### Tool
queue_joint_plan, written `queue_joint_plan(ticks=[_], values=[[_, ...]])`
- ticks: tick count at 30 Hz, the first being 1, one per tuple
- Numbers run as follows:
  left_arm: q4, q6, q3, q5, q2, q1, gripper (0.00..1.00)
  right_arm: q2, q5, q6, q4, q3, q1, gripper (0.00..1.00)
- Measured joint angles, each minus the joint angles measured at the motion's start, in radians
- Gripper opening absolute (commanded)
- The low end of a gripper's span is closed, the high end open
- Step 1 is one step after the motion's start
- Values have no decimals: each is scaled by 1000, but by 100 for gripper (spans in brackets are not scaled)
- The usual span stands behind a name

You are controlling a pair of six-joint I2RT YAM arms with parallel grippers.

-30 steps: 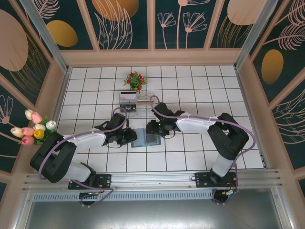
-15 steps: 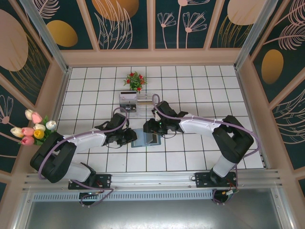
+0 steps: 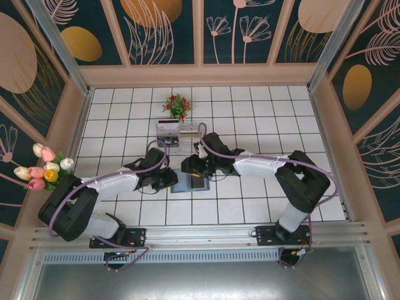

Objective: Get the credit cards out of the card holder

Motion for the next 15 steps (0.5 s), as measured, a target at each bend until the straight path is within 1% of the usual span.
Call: queue_joint_plan(ticks=[10,14,15], values=[[-124,2,0,-103,-120,0,22,65,-21,34,32,0,10,50],[-150,2,0,-128,-155,0,20,82,-21,34,32,2,10,50],[-153,2,0,-130,-163,0,19,87,-21,34,31,4,10,50]])
